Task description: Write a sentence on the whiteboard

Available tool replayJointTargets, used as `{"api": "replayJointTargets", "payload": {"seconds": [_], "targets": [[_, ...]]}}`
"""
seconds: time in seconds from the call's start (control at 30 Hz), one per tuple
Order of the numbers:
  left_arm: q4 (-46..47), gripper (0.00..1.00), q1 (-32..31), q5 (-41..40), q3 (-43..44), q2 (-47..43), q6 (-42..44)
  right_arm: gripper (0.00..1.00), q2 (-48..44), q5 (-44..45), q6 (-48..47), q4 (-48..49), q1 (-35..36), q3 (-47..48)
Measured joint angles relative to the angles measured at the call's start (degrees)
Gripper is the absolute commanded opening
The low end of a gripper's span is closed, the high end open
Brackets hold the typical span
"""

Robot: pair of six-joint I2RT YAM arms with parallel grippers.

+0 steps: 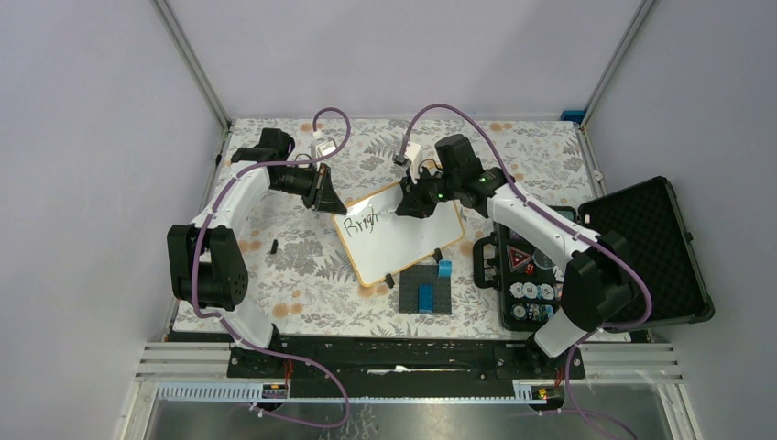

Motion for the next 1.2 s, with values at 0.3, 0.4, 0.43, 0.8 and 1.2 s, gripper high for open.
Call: {"api": "replayJointTargets", "payload": {"seconds": [0.3, 0.4, 0.43, 0.8, 1.2], "targets": [[0.0, 0.0, 0.0, 0.0, 0.0, 0.0, 0.0, 0.0, 1.25, 0.22, 0.0, 0.44, 0.0, 0.44], [0.04, 0.0, 0.0, -0.22, 0.0, 0.0, 0.02, 0.0, 1.53, 0.11, 0.0, 0.44, 0.0, 0.44], [0.04, 0.0, 0.0, -0.22, 0.0, 0.0, 0.02, 0.0, 1.53, 0.13, 0.0, 0.44, 0.02, 0.46], [0.07, 0.0, 0.0, -0.28, 0.0, 0.0, 0.02, 0.0, 1.49, 0.59, -0.04, 0.39, -0.09, 0.52], [0.11, 0.0, 0.0, -0.39, 0.0, 0.0, 0.0, 0.0, 0.96, 0.87, -0.17, 0.39, -1.22, 0.52]]}}
